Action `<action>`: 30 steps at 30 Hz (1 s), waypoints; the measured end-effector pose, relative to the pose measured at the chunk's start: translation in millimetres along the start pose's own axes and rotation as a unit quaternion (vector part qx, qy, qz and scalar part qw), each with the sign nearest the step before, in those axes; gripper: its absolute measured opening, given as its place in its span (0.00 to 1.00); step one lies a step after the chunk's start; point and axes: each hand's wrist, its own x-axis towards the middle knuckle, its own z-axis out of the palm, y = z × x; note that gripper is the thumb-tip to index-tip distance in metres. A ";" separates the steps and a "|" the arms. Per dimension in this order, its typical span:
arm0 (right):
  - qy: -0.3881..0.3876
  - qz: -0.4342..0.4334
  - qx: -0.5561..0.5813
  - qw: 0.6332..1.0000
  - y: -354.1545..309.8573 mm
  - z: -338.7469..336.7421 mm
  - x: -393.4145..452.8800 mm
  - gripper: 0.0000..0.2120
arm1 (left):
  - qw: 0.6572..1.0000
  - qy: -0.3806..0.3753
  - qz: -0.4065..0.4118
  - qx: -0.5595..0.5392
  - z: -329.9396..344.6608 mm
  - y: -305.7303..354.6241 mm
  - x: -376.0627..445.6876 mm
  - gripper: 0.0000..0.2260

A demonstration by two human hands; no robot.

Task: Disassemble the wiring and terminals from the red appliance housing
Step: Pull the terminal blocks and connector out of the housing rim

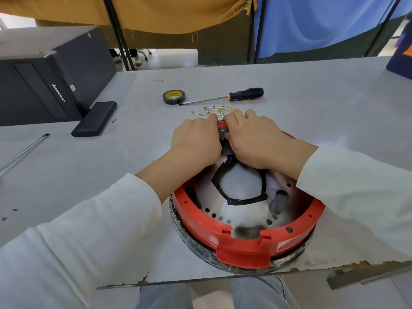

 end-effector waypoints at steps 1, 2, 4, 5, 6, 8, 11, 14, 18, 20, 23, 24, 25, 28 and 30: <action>0.000 0.000 -0.004 1.000 -0.4 -0.1 -0.3 0.15 | 1.000 0.003 0.000 0.006 0.4 0.7 0.0 0.13; 0.000 0.000 -0.007 1.000 -1.1 -0.2 -0.6 0.15 | 1.000 0.005 -0.001 0.009 0.7 1.3 0.0 0.13; 0.001 0.000 -0.012 1.000 -1.8 -0.8 -0.9 0.16 | 1.000 0.010 -0.002 0.013 1.3 1.7 0.3 0.13; 0.001 0.001 -0.014 1.000 -2.1 -1.2 -1.1 0.15 | 1.000 0.011 -0.002 0.013 1.6 1.6 0.3 0.13; 0.001 0.003 -0.016 1.000 -2.3 -1.4 -1.4 0.15 | 1.000 0.013 -0.002 0.012 1.9 1.6 0.2 0.12; 0.001 0.009 -0.015 1.000 -3.2 -1.9 -1.8 0.16 | 1.000 0.016 -0.001 0.013 2.4 2.1 -0.5 0.12; 0.003 0.010 -0.006 1.000 -4.2 -2.8 -1.5 0.16 | 1.000 0.017 0.004 0.008 1.4 2.0 -2.6 0.12; 0.013 -0.007 0.029 0.999 0.5 -3.9 -2.0 0.16 | 0.999 -0.006 0.022 -0.033 1.4 -3.2 -2.7 0.12; 0.017 -0.027 0.093 0.995 6.9 -6.0 -3.9 0.15 | 0.992 -0.059 0.048 -0.098 -1.0 -11.8 3.0 0.11; 0.014 -0.024 0.105 0.994 7.3 -6.5 -3.6 0.15 | 0.991 -0.064 0.047 -0.108 -3.0 -12.0 2.9 0.11; 0.012 -0.014 0.097 0.995 6.2 -4.8 -2.0 0.15 | 0.996 -0.041 0.029 -0.075 -2.7 -8.2 -0.7 0.12; 0.010 -0.010 0.093 0.996 5.6 -4.1 -1.5 0.15 | 0.998 -0.031 0.021 -0.058 -2.1 -6.4 -1.9 0.12; 0.009 -0.006 0.090 0.996 4.9 -3.4 -1.1 0.15 | 0.999 -0.024 0.014 -0.043 -1.5 -4.7 -2.7 0.12; 0.007 0.006 0.080 0.997 2.7 -2.5 0.4 0.14 | 1.000 -0.016 -0.004 -0.019 -0.9 -0.3 -2.5 0.12; 0.006 0.009 0.076 0.997 1.8 -2.8 1.1 0.14 | 1.000 -0.016 -0.012 -0.014 -0.8 1.8 -1.5 0.12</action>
